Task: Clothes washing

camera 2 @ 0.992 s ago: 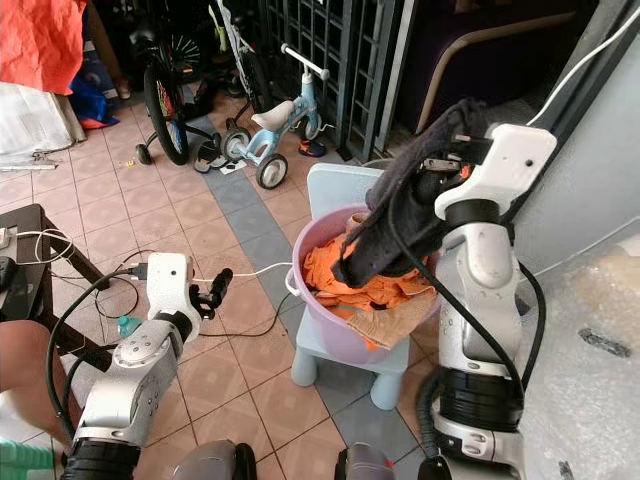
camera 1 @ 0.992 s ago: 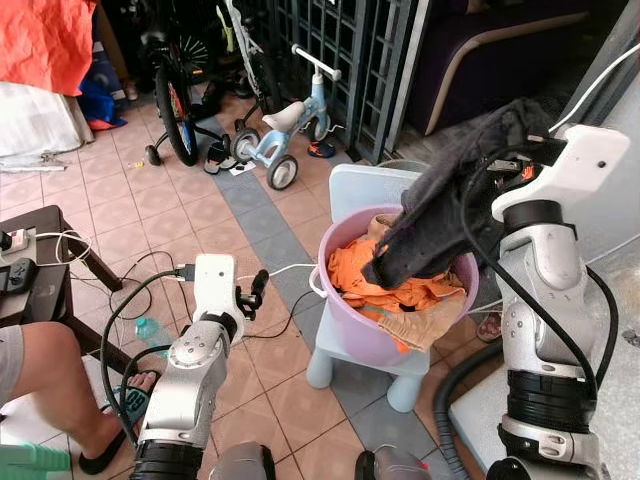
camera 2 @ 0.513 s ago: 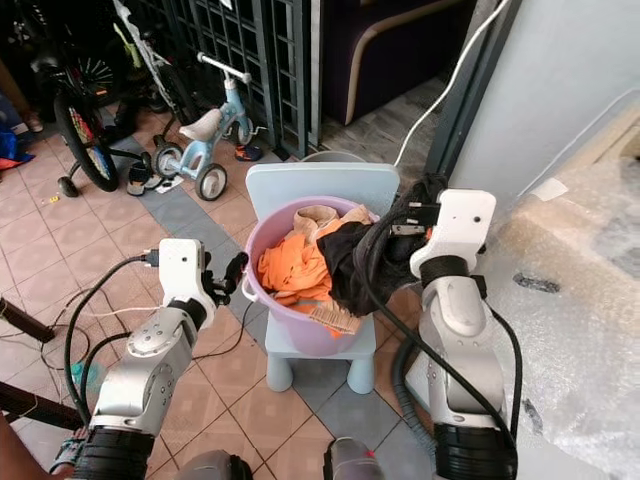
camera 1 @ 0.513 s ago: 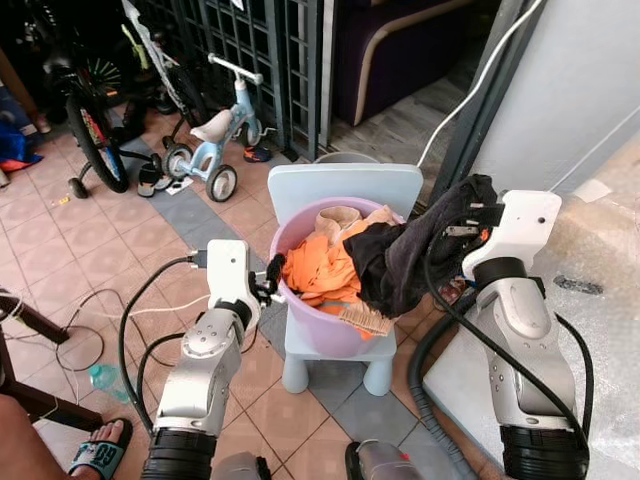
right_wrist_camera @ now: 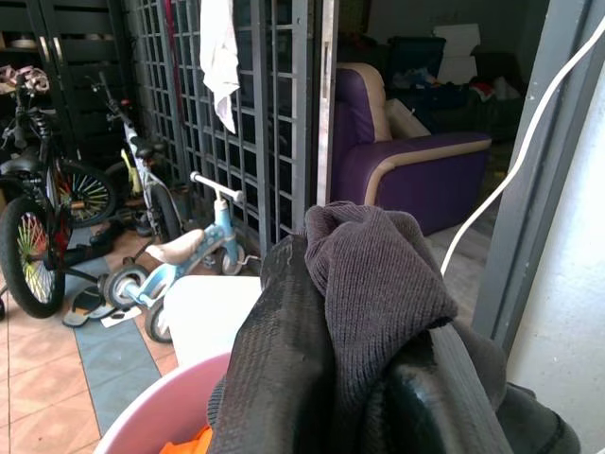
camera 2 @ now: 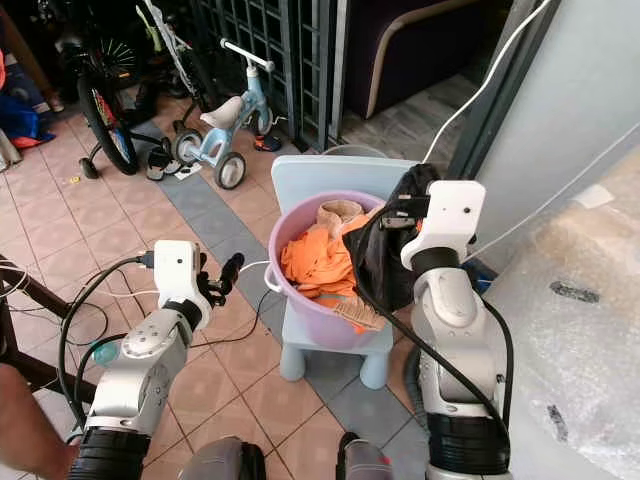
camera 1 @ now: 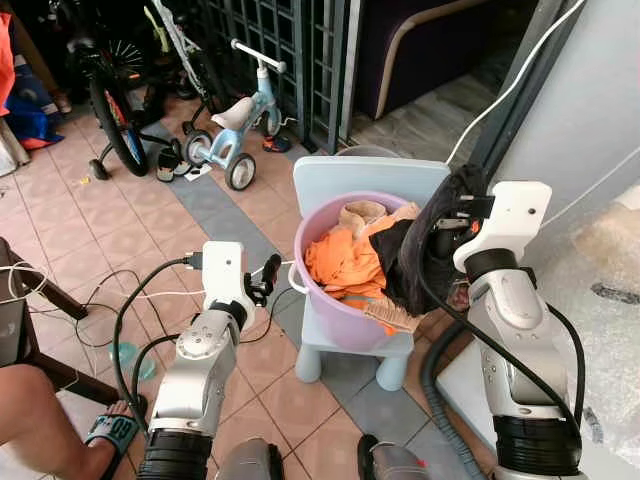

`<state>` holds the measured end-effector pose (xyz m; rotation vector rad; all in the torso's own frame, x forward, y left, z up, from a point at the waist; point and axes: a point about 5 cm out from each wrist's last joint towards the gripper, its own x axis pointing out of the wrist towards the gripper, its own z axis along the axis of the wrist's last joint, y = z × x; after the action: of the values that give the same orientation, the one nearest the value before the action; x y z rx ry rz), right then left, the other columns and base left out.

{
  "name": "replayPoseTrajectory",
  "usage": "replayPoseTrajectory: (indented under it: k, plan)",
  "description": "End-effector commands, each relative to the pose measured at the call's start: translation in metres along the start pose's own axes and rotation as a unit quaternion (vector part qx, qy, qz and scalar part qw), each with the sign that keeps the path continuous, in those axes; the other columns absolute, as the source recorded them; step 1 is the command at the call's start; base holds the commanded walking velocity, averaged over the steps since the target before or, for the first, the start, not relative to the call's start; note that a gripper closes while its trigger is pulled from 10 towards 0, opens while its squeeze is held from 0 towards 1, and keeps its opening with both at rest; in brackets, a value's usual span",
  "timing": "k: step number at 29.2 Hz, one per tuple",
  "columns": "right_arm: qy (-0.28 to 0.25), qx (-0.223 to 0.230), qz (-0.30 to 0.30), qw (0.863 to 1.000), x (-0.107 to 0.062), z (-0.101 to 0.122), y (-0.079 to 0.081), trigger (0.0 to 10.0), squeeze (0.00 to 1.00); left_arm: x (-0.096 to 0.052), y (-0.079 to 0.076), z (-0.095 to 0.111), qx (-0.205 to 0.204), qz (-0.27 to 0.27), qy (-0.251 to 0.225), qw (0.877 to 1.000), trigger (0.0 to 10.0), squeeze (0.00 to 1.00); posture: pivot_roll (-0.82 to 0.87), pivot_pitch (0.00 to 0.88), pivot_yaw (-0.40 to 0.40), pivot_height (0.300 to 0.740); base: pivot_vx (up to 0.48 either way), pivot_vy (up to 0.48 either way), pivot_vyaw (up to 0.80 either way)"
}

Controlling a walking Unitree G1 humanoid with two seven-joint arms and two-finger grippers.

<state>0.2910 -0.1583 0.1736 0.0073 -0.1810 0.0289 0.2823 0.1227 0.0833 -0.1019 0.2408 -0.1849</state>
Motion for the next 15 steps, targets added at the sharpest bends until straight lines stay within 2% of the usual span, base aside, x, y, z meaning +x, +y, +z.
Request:
replayPoseTrajectory:
  k: [1,8,11,15]
  plan:
    - [0.006,-0.001,-0.001,1.000,-0.0005,-0.0018,-0.0005,10.0,0.00,-0.0018,-0.0007,-0.0002,0.001,-0.003,0.000,1.000,10.0,0.00,-0.10,0.040,0.028,0.740,-0.296,0.000,0.00]
    - [0.011,0.000,0.007,1.000,-0.0024,-0.0030,0.0033,10.0,0.00,-0.0035,0.0003,-0.0022,0.000,0.002,0.001,1.000,10.0,0.00,-0.09,0.043,0.016,0.740,-0.247,0.000,0.00]
    - [0.015,-0.002,0.012,1.000,0.0010,-0.0047,0.0033,10.0,0.00,-0.0049,-0.0018,-0.0029,-0.002,0.001,0.002,1.000,10.0,0.00,-0.08,0.054,0.017,0.740,0.000,0.000,0.00]
    - [0.017,-0.005,0.001,1.000,0.0045,-0.0039,-0.0009,10.0,0.00,-0.0091,0.0002,-0.0049,0.002,-0.001,0.007,1.000,10.0,0.00,-0.08,0.069,0.024,0.740,0.000,0.000,-0.67]
